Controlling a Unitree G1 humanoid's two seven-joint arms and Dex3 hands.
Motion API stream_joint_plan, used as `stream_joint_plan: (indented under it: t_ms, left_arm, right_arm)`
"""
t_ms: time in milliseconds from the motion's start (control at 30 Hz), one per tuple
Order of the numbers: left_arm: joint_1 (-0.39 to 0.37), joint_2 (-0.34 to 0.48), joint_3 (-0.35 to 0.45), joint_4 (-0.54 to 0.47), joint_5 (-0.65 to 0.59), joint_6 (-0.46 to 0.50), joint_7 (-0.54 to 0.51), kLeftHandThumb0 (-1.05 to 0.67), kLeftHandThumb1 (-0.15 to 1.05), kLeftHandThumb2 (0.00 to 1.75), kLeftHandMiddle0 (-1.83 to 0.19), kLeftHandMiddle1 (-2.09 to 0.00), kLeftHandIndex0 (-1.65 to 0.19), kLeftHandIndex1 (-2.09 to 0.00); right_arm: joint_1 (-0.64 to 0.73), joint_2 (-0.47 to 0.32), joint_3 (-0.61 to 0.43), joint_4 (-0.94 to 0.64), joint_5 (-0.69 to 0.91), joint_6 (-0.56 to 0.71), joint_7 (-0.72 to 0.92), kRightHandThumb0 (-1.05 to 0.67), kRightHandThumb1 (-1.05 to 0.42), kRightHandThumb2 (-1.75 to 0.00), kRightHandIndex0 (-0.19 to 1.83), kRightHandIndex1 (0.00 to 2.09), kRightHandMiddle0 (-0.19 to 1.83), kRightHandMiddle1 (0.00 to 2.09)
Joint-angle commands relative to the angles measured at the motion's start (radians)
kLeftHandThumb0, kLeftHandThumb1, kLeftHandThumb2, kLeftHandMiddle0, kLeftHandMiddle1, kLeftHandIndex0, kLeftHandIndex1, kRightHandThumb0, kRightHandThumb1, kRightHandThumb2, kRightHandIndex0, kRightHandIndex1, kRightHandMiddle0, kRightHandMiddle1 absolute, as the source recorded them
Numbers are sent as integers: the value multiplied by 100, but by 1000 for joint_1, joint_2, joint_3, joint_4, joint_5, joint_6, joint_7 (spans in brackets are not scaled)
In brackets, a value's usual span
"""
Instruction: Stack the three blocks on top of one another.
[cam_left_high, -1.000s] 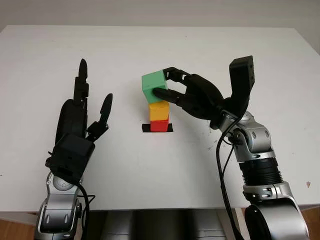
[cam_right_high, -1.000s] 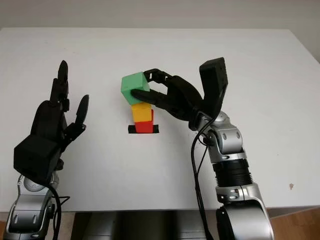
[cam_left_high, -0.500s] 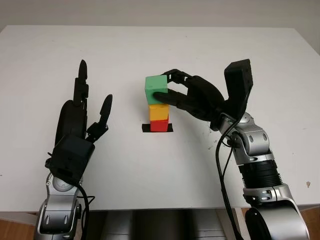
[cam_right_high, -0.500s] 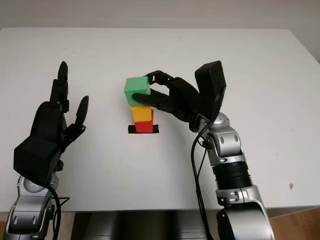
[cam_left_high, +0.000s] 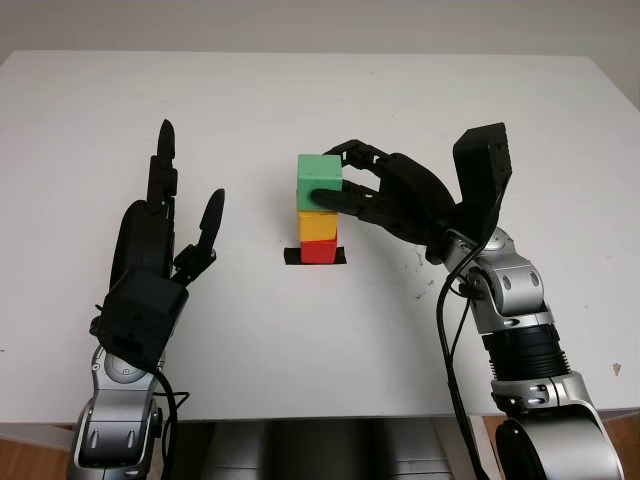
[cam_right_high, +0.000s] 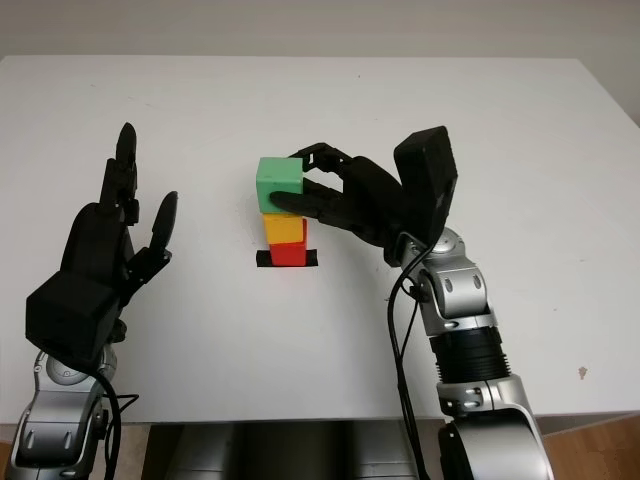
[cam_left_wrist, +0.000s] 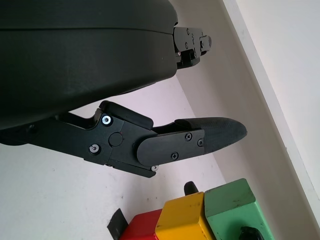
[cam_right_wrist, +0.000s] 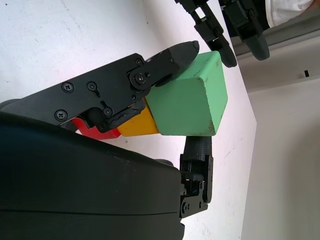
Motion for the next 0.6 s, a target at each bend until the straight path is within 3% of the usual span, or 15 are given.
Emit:
stream_joint_plan:
  t_ms: [0,133,200,300,400,567]
  left_arm:
    - [6,4,4,7,3,-12,2,-69,105,57,14,-6,11,-5]
    - [6,4,5,7,2,-11,2,-70,105,57,14,-5,10,-5]
    - [5,6,5,10,5,-15,3,-70,105,57,14,-6,10,-5]
    - [4,5,6,10,4,-12,2,-70,105,57,14,-6,10,-5]
    - [5,3,5,6,3,-5,1,-71,105,57,14,-5,10,-5]
    - [5,4,6,9,1,-15,1,-70,105,56,14,-5,11,-5]
  right_arm:
    - [7,-12,-8,-10,3,-12,5,-50,-96,-5,31,4,26,177]
    - [8,-27,-7,-12,4,-17,24,-54,-95,-5,26,2,16,160]
    - [11,-51,10,-18,-6,-38,60,-60,-94,-5,9,2,-6,123]
    - [15,-80,29,-37,-19,-40,97,-66,-90,-5,-13,3,-14,49]
    - [19,-98,36,-50,-9,-32,139,-65,-87,-5,-19,0,-18,15]
    - [23,-116,46,-63,1,-31,188,-67,-87,-5,-19,0,-19,1]
